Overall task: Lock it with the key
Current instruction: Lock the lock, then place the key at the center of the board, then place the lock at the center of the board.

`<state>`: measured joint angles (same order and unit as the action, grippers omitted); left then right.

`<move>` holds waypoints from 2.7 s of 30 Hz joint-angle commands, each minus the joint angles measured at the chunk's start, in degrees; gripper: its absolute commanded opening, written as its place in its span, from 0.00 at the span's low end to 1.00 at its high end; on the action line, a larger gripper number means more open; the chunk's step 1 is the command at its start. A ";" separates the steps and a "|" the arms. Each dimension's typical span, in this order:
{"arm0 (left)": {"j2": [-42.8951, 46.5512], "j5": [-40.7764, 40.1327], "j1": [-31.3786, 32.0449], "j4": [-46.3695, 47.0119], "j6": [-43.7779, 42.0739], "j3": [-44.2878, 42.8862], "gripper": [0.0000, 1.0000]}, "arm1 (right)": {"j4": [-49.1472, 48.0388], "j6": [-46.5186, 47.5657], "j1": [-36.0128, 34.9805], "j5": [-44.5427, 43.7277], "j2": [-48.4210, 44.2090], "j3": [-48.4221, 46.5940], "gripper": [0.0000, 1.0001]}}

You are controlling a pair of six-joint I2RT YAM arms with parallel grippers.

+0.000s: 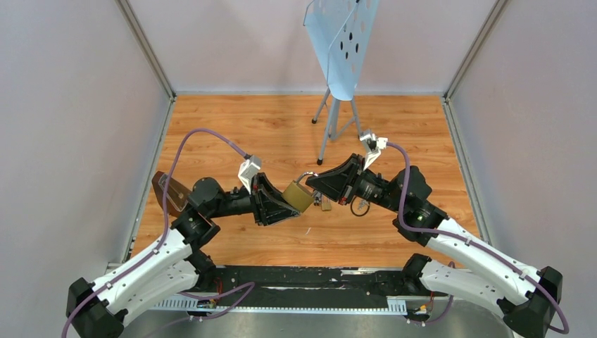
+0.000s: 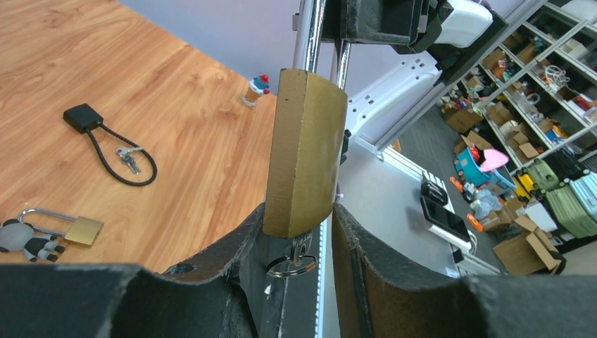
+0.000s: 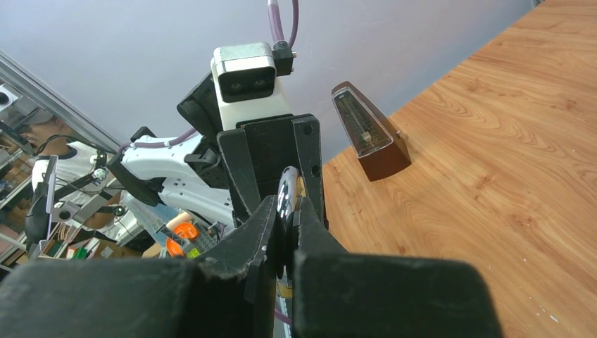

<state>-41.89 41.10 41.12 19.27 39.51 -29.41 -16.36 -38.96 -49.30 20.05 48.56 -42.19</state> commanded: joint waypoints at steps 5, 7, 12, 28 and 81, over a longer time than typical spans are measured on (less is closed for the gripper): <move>2.00 0.72 -0.81 -2.11 -2.09 -1.57 0.45 | -8.60 -0.68 -0.01 -0.30 -2.31 -3.29 0.00; 2.13 0.73 -0.93 -1.96 -1.98 -1.53 0.42 | -8.58 -0.68 -0.01 -0.30 -2.32 -3.33 0.00; 2.12 1.02 -1.00 -1.56 -1.86 -1.70 0.26 | -8.75 -0.59 -0.01 -0.25 -2.08 -3.12 0.00; 7.68 -0.35 -1.31 -7.70 -0.79 1.28 0.00 | -21.18 1.92 -0.01 -5.39 -3.42 0.88 0.00; -24.99 -51.70 -16.90 -27.61 1.39 -2.53 0.67 | -30.04 -7.08 2.62 9.67 64.50 -11.68 0.00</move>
<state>-69.06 -12.93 24.80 -8.27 40.73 -32.25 -33.36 -42.17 -48.42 26.09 108.53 -51.35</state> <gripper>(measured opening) 0.568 0.058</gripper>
